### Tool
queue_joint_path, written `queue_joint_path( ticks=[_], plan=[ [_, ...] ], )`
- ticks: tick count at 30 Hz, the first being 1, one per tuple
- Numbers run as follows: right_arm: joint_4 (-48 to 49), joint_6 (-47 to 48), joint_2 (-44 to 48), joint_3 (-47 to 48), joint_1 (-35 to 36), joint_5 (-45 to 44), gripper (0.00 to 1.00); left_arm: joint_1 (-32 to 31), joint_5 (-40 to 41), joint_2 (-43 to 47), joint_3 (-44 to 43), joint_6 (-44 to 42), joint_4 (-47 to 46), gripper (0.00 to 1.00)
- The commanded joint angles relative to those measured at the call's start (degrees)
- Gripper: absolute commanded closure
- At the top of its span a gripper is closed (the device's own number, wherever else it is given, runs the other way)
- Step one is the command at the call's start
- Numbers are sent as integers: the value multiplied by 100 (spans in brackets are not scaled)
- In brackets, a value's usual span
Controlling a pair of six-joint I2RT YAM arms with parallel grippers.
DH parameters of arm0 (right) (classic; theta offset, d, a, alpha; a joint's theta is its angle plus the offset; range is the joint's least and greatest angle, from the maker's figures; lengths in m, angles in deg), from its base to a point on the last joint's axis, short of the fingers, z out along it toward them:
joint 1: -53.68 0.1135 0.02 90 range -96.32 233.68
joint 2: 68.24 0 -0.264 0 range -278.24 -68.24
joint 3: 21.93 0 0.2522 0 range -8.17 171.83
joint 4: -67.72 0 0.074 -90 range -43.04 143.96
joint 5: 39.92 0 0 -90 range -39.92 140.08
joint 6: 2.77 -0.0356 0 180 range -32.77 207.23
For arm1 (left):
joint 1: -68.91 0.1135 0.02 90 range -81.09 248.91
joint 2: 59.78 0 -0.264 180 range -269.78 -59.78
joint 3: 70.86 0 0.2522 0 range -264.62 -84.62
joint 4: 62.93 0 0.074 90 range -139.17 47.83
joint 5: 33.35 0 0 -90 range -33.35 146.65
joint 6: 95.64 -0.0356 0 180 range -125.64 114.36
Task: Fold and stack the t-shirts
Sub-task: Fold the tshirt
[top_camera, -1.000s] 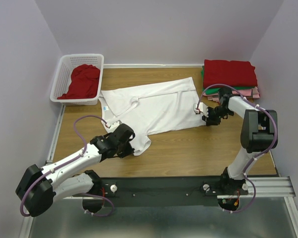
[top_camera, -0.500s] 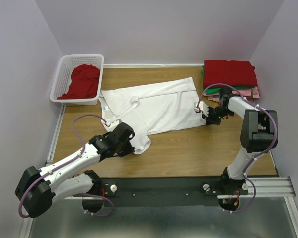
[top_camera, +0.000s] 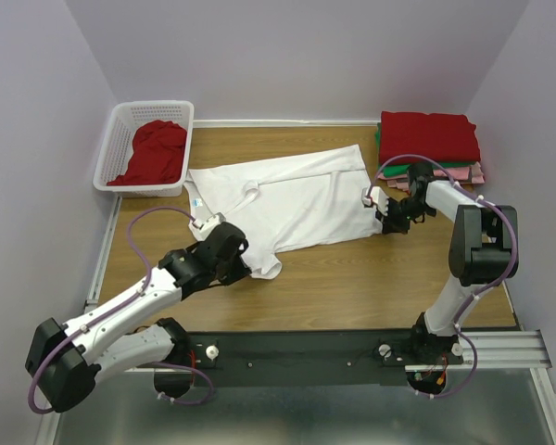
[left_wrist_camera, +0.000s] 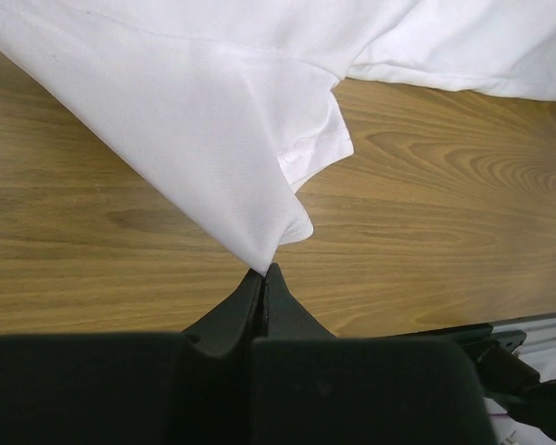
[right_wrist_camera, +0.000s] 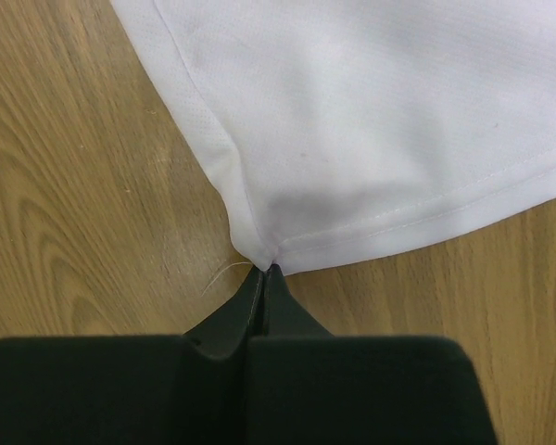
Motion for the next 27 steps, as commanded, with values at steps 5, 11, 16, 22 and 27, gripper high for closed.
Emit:
queue_joint_path(
  ticks=[5, 11, 16, 22, 27],
  plan=[
    [294, -465, 140, 211, -15, 238, 99, 306, 454, 240, -263, -154, 117, 100],
    [523, -826, 157, 282, -15, 335, 99, 632, 357, 275, -263, -356, -41, 100],
    [663, -992, 140, 317, -15, 300, 100, 957, 366, 424, -465, -541, -32, 100],
    [760, -1142, 184, 317, -15, 265, 100, 1230, 322, 424, -685, -796, -58, 100],
    [787, -1247, 245, 343, -15, 151, 100, 1397, 234, 345, -781, -980, -111, 100]
  ],
)
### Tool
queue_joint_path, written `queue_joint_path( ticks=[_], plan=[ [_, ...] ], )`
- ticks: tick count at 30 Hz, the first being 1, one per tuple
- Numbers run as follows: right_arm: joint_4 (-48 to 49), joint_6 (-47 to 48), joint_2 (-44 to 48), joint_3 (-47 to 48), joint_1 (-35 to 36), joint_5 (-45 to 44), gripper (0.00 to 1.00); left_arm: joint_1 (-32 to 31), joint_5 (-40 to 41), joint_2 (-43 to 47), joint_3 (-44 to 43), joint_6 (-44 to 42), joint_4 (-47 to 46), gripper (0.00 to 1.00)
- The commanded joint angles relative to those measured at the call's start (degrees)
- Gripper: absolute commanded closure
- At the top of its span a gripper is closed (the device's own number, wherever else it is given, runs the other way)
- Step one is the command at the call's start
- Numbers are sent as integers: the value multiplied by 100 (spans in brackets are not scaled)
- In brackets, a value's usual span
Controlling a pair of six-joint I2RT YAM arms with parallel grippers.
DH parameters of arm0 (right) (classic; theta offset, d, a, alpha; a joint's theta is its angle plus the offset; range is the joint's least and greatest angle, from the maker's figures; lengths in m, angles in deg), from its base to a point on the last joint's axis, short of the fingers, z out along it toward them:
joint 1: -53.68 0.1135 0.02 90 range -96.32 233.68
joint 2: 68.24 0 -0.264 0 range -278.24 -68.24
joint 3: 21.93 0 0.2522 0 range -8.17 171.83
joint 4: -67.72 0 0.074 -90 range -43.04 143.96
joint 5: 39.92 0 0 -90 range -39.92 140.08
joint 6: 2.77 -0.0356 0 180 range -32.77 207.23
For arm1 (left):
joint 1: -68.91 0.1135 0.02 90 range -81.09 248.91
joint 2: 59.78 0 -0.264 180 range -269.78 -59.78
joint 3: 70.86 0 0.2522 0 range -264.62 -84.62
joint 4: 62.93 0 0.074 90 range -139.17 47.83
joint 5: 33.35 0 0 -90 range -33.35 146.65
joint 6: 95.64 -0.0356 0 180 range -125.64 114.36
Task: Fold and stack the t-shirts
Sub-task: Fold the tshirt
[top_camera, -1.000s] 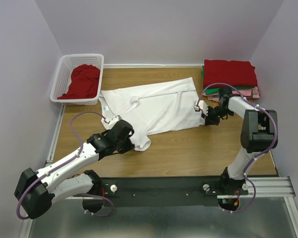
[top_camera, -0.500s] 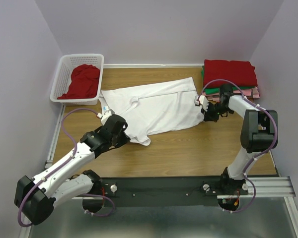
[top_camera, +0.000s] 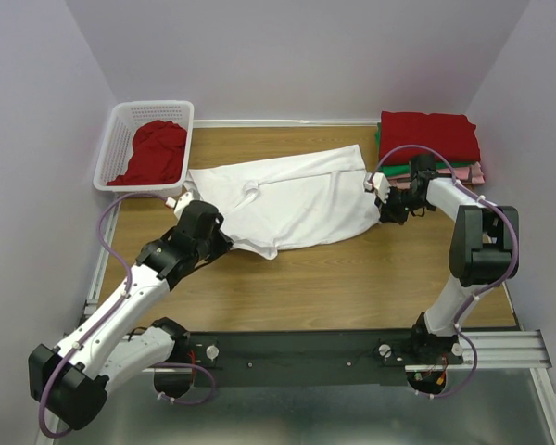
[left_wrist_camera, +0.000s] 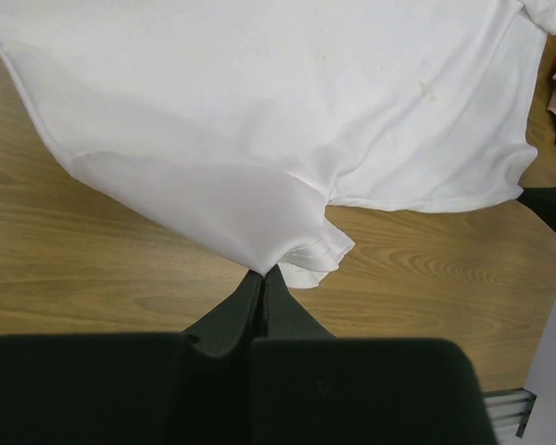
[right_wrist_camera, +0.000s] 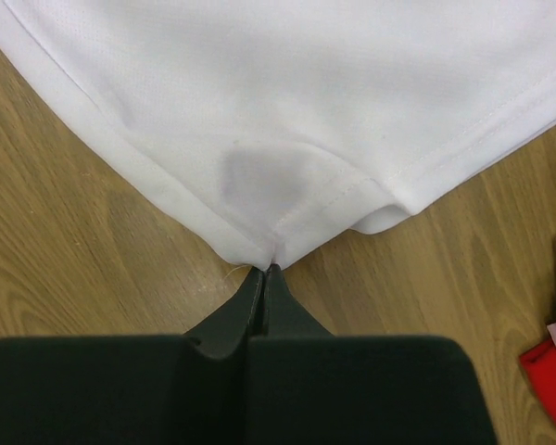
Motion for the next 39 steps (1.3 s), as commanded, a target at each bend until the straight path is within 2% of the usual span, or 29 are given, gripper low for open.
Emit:
queue_joint_path(
  ticks=[1, 13, 20, 28, 33, 39],
  plan=[
    [125, -194, 260, 155, -24, 0, 100, 101, 112, 8, -189, -262, -57, 100],
    [-7, -107, 946, -310, -15, 123, 99, 347, 42, -106, -488, -604, -109, 100],
    [-481, 25, 1016, -425, -15, 202, 100, 426, -38, -246, -655, -745, -233, 100],
    [-807, 386, 1280, -548, -15, -96, 100, 541, 15, -360, -945, -912, -189, 100],
    [-807, 333, 1026, -373, -15, -413, 100, 602, 15, -475, -1024, -1017, -224, 100],
    [-825, 105, 412, 277, -15, -326, 100, 734, 15, -633, -1086, -1088, -303, 100]
  ],
)
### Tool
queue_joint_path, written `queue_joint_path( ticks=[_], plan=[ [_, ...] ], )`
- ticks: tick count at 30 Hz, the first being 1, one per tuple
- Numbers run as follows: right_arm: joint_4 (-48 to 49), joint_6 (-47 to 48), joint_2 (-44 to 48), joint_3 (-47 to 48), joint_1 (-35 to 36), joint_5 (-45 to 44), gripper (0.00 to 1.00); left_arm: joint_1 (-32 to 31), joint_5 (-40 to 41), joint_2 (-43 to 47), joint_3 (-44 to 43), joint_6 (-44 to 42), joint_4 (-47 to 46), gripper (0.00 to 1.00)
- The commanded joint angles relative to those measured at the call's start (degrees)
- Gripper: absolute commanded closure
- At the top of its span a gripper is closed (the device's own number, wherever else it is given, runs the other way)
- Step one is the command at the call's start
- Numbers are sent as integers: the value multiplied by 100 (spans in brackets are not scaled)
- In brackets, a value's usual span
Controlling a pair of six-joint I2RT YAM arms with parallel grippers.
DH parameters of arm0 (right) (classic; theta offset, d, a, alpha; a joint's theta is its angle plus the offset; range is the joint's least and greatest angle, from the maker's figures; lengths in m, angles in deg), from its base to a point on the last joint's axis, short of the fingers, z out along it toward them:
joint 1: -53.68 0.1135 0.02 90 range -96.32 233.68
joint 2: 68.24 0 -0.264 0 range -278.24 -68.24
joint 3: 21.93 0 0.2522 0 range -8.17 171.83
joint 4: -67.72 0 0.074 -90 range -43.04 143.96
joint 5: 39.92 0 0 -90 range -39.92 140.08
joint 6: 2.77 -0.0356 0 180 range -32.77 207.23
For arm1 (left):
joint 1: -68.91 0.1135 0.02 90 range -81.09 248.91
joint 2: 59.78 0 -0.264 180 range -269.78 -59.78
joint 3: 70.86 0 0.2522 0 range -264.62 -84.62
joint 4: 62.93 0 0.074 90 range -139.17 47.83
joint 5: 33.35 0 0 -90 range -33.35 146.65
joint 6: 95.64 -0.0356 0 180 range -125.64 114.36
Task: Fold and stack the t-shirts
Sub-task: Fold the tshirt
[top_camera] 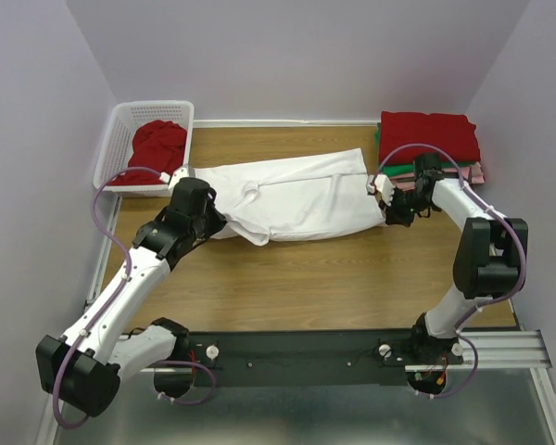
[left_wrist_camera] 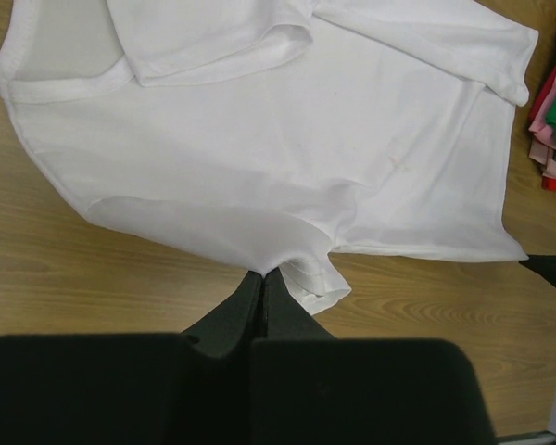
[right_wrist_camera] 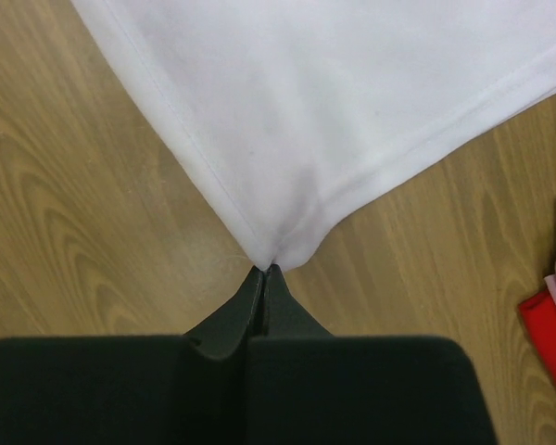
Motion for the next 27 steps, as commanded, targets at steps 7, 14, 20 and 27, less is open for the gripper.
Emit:
queue_joint_path(
  ticks=[7, 14, 20, 27],
  plan=[
    [-264, -138, -811, 956, -15, 38, 100, 341, 35, -391, -354, -315, -312, 100],
    [-290, -340, -1198, 1386, -6, 73, 100, 614, 35, -804, -671, -570, -444, 100],
    [-281, -612, -1427, 1790, -6, 179, 100, 834, -18, -1077, -759, -745, -550, 100],
    [-281, -824, -1717, 2160, 38, 205, 99, 1036, -114, -1323, -706, -921, -743, 100]
  ],
)
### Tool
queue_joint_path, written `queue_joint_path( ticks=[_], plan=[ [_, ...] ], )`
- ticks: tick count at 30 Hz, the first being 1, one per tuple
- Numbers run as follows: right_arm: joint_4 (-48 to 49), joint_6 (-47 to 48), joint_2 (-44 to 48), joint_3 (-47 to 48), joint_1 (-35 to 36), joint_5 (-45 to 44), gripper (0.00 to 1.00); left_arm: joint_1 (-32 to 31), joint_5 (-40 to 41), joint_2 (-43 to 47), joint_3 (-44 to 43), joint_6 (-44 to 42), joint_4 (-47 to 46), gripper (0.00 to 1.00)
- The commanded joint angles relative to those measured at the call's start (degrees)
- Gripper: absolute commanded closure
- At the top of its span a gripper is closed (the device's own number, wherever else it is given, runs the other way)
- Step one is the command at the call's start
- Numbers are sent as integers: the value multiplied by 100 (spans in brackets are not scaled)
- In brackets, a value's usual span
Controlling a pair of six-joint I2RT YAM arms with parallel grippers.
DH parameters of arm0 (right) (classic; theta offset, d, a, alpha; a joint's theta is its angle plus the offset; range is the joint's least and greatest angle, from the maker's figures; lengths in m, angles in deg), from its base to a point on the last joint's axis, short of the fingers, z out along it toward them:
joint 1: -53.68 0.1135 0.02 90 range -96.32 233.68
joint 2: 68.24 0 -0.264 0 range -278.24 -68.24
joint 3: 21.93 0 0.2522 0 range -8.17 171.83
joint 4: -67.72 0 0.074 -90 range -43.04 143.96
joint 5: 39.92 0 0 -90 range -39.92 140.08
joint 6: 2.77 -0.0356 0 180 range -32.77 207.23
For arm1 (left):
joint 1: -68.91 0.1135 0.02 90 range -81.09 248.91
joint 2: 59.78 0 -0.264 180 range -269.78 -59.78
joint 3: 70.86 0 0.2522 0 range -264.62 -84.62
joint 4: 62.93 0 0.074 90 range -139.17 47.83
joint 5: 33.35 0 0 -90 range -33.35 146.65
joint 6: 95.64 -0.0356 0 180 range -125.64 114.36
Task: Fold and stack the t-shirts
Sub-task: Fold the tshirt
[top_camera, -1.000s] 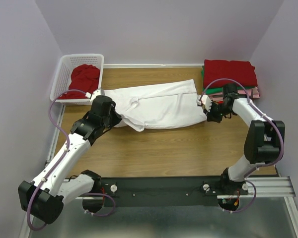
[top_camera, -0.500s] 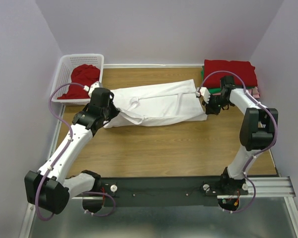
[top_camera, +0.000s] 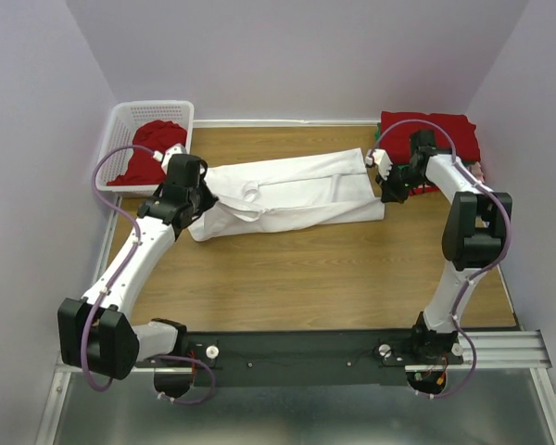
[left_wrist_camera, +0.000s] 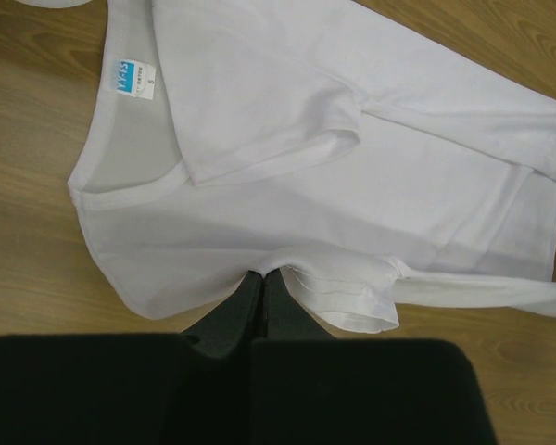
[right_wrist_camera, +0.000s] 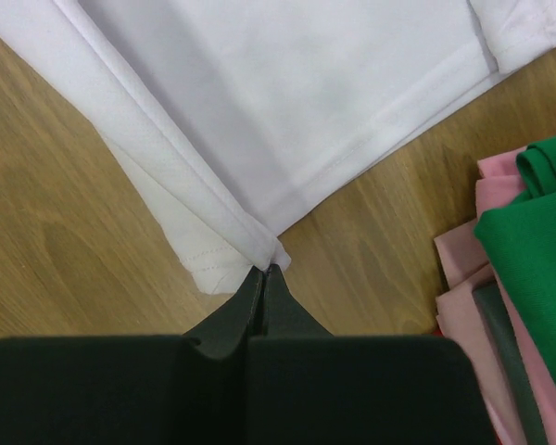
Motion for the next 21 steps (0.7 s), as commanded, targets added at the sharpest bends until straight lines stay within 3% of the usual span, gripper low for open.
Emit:
queue_joint_path(
  ticks=[1, 21],
  plan=[
    [-72, -231, -224, 289, 53, 124, 99, 147, -95, -163, -85, -211, -284, 100],
    [-1, -1040, -1174, 1449, 396, -447, 99, 639, -148, -1262, -577, -703, -574, 100]
  ],
)
